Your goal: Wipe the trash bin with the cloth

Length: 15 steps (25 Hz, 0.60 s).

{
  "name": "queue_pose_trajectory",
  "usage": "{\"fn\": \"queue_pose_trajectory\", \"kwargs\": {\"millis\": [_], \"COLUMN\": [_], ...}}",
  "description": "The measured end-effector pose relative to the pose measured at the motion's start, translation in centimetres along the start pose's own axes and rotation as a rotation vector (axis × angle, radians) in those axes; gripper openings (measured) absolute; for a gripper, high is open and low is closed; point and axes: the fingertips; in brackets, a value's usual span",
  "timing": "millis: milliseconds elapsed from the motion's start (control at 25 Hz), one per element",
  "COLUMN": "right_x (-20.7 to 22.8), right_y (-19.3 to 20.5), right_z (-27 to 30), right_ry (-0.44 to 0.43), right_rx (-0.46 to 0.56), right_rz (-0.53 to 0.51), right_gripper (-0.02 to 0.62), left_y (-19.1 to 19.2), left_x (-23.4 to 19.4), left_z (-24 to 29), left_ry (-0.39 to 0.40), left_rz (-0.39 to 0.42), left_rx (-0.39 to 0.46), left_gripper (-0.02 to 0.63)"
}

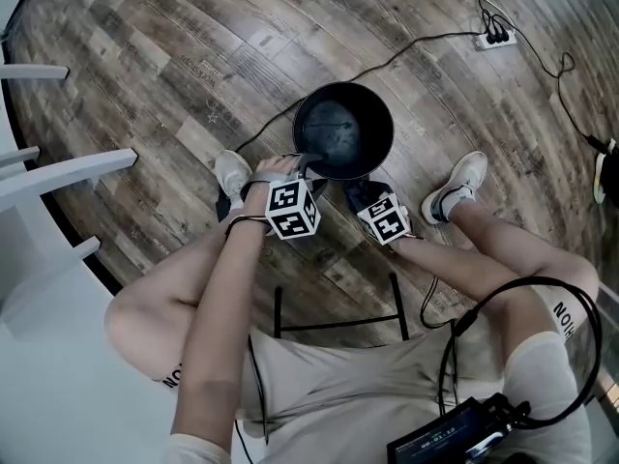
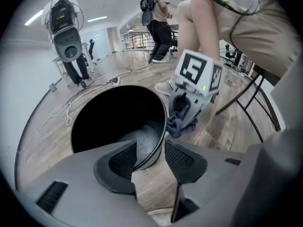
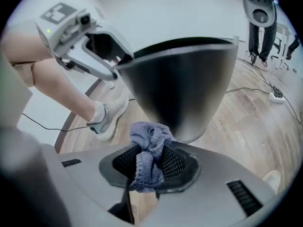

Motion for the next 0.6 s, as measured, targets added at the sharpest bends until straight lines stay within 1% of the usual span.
{"fn": "queue_pose_trajectory", "kwargs": {"millis": [120,200,320,440,600], "right_x": [-1.8,-2.6,-3.7,-4.7,-4.5], "right_y": [-2.3,-3.6,-5.4,-6.8,-7.5], "right_z": [-2.5,-4.2,-6.3,-7.2,-7.2], "right_ry": [-0.034,-0.049,-0.075,-0.087,-0.065], "right_rx": [0.060,0.097,0.142,0.172,0.179], "right_rz": [0.010,0.031,0.053,0.045,0.052], "right_gripper": [0.103,0.103,0.103,0.103,0.103], "left_y": [1.0,1.0,0.9,1.0,0.7], "left_x": [-0.1,-0.1,-0.1,0.5,1.7], "left_z": [0.7,1.1,1.2,1.0,0.9], "left_ry": [-0.019,-0.043,-0.054,-0.028,0.017], "left_rz": [0.102,0.136,0.131,0.115,0.084], "left_rx": [-0.056,-0.065,-0.046,-0.034,-0.025], "left_gripper": [0.178,0.178,0.176,0.176,0.176]}}
Point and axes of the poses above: the fingertips, and each gripper's own axes: z forward along the fingers, x to its right, y out of its underside, and after that the axes turned 4 degrees about -z, right-handed
